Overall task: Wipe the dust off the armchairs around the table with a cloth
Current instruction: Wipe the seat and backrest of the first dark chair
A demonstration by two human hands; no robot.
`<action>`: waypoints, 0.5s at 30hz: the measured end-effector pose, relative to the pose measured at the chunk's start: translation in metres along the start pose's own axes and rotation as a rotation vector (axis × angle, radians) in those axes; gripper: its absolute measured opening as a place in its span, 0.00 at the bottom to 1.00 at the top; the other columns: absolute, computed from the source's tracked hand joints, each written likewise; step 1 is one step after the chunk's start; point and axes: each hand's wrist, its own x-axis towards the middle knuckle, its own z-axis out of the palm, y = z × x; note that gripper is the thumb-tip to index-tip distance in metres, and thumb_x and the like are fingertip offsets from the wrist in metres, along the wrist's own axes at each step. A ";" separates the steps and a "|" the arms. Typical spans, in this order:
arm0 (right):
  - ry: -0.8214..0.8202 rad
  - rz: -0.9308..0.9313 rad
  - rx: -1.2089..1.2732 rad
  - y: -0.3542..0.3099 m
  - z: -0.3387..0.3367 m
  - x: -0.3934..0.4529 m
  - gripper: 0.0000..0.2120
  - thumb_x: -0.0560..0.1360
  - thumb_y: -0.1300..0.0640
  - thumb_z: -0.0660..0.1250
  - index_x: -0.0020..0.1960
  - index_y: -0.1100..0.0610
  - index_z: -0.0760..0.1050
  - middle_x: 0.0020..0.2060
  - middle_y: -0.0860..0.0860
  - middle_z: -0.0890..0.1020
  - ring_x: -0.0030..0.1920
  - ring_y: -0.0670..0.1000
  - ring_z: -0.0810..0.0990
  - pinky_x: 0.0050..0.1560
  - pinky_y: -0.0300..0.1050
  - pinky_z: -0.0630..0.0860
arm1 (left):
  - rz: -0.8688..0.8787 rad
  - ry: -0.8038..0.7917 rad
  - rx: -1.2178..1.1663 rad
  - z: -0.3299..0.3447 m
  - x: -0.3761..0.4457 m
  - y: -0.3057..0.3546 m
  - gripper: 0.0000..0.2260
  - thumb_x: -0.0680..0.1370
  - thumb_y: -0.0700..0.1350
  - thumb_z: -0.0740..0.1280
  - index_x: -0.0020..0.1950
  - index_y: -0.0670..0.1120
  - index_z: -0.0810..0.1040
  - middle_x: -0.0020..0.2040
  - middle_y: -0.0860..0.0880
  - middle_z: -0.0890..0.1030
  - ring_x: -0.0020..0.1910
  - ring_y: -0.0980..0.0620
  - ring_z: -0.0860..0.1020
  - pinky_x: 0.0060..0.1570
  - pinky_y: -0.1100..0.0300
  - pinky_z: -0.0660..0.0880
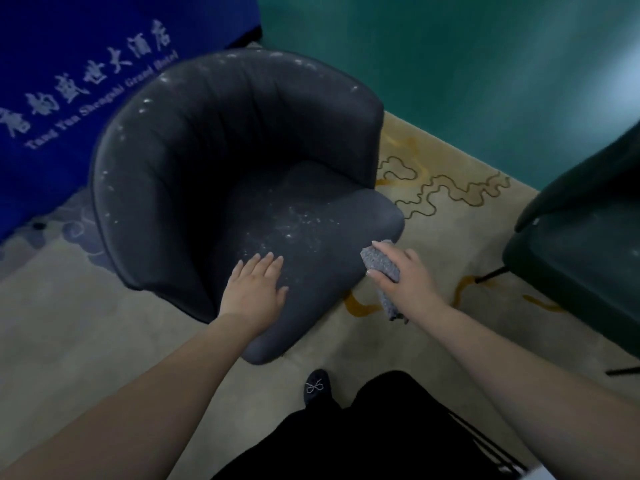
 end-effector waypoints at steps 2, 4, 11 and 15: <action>-0.050 -0.026 -0.040 -0.016 0.010 0.017 0.25 0.76 0.42 0.64 0.70 0.36 0.62 0.54 0.48 0.67 0.51 0.47 0.72 0.48 0.41 0.69 | -0.073 0.009 -0.055 0.002 -0.003 -0.016 0.28 0.80 0.57 0.55 0.78 0.51 0.53 0.77 0.51 0.58 0.76 0.50 0.54 0.75 0.50 0.49; -0.077 -0.082 -0.070 -0.031 0.019 0.034 0.25 0.75 0.42 0.65 0.70 0.36 0.61 0.54 0.47 0.67 0.49 0.47 0.72 0.47 0.41 0.69 | -0.161 0.029 -0.107 0.006 -0.008 -0.031 0.28 0.80 0.56 0.56 0.78 0.51 0.52 0.77 0.51 0.59 0.76 0.51 0.55 0.75 0.51 0.50; -0.230 -0.232 -0.122 -0.062 0.056 0.101 0.28 0.74 0.43 0.67 0.71 0.40 0.60 0.60 0.47 0.68 0.52 0.44 0.69 0.50 0.42 0.67 | -0.438 0.041 -0.242 0.026 -0.017 -0.065 0.29 0.80 0.56 0.58 0.78 0.50 0.54 0.77 0.50 0.59 0.76 0.49 0.55 0.75 0.52 0.51; -0.367 -0.335 -0.106 -0.068 0.076 0.144 0.27 0.73 0.43 0.68 0.69 0.40 0.61 0.60 0.45 0.69 0.54 0.42 0.69 0.52 0.39 0.66 | -0.565 0.051 -0.298 0.037 -0.009 -0.069 0.29 0.79 0.55 0.60 0.78 0.48 0.56 0.77 0.49 0.61 0.76 0.49 0.56 0.74 0.52 0.54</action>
